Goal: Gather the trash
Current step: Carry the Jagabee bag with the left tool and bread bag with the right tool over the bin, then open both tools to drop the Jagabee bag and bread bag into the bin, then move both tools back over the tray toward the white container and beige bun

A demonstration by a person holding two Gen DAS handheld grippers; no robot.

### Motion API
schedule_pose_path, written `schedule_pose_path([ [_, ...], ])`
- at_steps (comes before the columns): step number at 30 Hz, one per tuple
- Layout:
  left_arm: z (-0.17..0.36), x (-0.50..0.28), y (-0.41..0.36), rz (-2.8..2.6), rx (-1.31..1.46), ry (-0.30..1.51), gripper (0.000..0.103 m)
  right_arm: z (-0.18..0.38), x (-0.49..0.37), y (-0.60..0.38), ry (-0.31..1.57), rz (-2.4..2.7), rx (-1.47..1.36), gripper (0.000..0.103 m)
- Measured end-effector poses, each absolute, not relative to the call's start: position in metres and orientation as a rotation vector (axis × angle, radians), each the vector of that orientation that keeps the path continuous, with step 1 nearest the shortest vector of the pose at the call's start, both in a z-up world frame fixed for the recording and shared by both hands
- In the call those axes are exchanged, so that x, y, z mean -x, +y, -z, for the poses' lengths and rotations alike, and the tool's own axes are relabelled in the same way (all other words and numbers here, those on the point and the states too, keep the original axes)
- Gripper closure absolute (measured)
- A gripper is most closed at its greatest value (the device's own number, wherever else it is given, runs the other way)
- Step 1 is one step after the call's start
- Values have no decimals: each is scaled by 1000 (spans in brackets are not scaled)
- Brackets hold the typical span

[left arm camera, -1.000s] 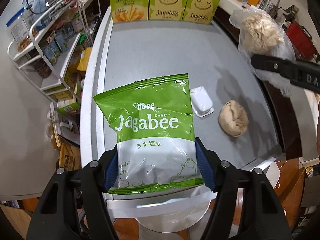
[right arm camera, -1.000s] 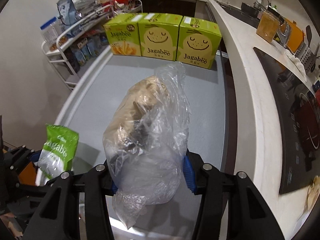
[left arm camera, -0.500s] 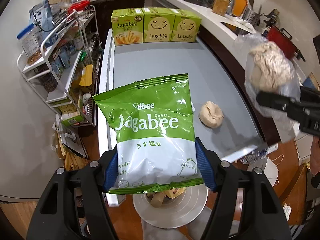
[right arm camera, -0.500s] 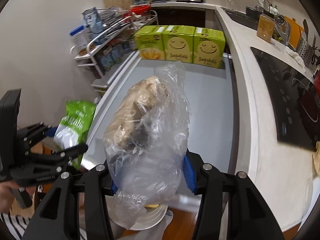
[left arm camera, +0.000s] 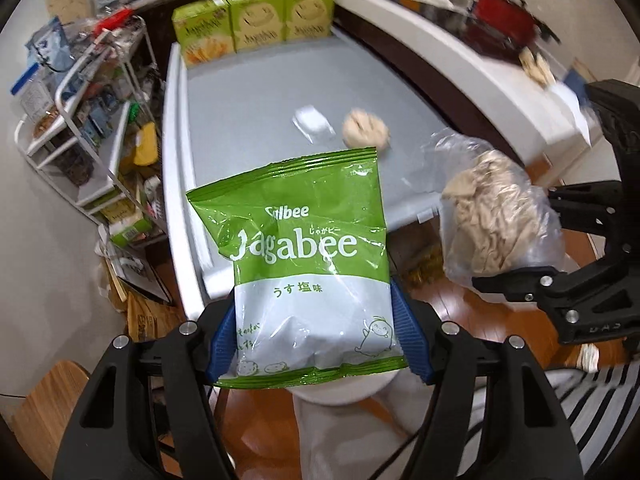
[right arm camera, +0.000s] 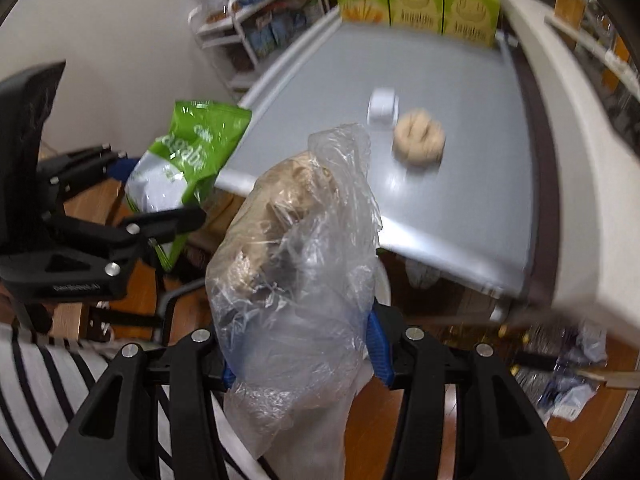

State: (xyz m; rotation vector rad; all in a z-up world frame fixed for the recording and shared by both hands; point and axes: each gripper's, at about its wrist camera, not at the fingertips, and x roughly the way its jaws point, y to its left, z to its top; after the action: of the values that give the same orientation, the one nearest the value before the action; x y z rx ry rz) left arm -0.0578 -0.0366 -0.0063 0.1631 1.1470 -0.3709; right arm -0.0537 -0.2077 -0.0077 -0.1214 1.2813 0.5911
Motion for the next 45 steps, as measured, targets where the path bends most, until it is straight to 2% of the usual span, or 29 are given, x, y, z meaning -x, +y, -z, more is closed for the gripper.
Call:
schedule_pose_path([
  [14,105,78,-45,410,-253,1416,35,113,70,-192,1540,-557,157,55],
  [25,137,63,-39,367,-214,1437,34,144,58,-173,1586,-488,125,54],
  [26,137,61,-38,375,-198,1439,32,145,56,-173,1586,-484,124,52],
  [27,139,59,-36,392,-169,1451,18,145,56,-173,1585,-478,120,44],
  [29,138,59,-32,382,-144,1456,10,146,56,-177,1593,-475,104,32],
  [30,136,58,-29,372,-131,1449,9,144,55,-180,1590,-466,102,26],
  [32,137,57,-26,363,-127,1452,9,141,54,-184,1574,-468,90,23],
  [39,120,57,-21,337,-110,1419,9,112,53,-197,1491,-439,110,22],
  [42,108,56,-16,335,-92,1387,9,83,51,-200,1405,-420,140,21],
  [45,88,55,-13,330,-83,1333,9,53,49,-205,1297,-393,175,14],
])
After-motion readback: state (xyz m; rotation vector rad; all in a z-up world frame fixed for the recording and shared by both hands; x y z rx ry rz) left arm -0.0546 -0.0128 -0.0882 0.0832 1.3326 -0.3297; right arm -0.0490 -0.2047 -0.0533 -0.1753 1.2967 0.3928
